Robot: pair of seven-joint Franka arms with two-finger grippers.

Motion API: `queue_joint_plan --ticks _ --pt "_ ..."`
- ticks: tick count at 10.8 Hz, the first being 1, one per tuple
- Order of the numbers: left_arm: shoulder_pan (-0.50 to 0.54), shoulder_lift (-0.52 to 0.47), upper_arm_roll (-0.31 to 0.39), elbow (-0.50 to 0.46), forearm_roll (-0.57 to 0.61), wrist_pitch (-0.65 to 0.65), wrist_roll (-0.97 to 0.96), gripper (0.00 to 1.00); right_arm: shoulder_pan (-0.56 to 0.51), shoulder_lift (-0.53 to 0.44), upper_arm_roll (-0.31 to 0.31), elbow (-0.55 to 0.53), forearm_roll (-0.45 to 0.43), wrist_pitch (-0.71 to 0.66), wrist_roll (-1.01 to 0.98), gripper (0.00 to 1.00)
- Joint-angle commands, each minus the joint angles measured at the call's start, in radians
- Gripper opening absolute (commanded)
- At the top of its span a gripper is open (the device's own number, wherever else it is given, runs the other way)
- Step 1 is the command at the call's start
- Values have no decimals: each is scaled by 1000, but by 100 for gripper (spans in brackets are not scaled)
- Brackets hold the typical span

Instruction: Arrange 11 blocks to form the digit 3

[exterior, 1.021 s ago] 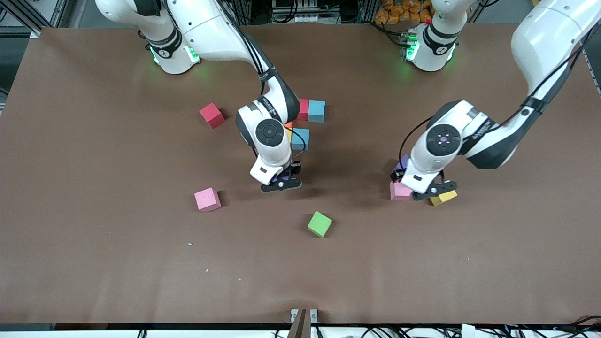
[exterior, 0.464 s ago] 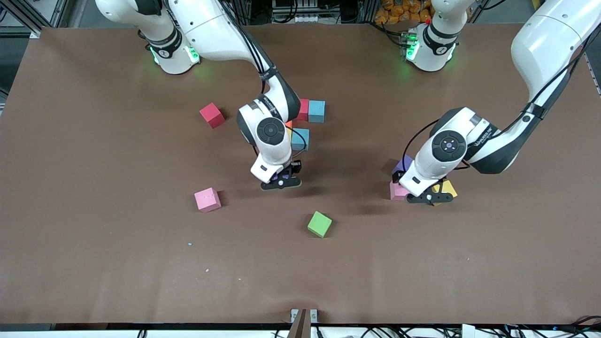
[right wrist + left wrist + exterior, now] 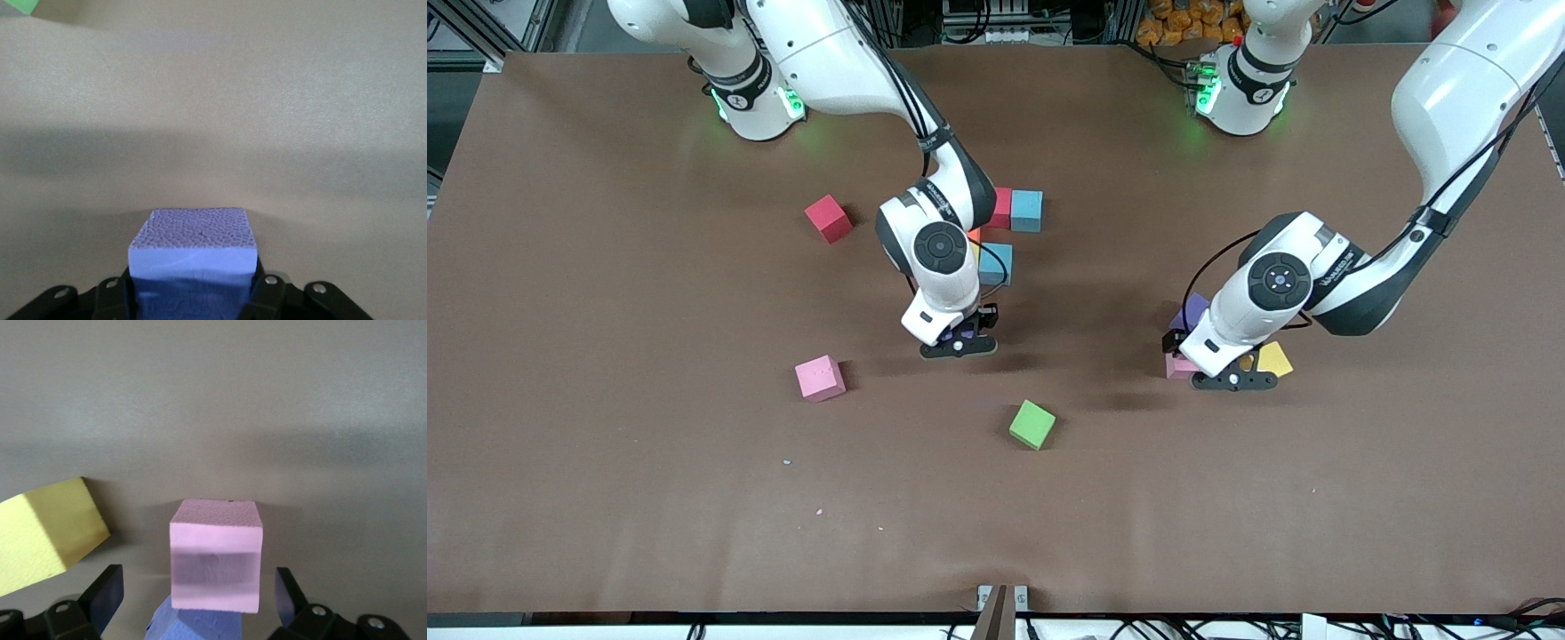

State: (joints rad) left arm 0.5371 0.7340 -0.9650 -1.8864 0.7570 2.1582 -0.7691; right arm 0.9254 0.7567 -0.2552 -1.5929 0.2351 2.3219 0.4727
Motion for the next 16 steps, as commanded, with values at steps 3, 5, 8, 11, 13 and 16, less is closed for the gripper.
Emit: queue_joint_plan --ticks 3,5,8,11,13,16 --pt "-64 13 83 12 22 57 4 100 6 -86 -10 -44 -2 -18 18 100" --pt "-103 13 126 13 22 83 1 100 -14 -137 -19 -42 -2 -22 12 100" --pt "-109 27 149 13 7 97 -10 70 -69 -203 -35 -39 -11 -76 3 100" --pt "-111 24 149 13 -34 95 -51 15 -156 -207 -68 -22 -13 -99 0 100" --pt "-149 21 147 33 -65 89 -125 0 -201 -209 -102 39 -16 -171 -54 100" --pt "-225 16 147 70 -140 86 -344 0 -267 -212 -144 103 -16 -307 -234 100"
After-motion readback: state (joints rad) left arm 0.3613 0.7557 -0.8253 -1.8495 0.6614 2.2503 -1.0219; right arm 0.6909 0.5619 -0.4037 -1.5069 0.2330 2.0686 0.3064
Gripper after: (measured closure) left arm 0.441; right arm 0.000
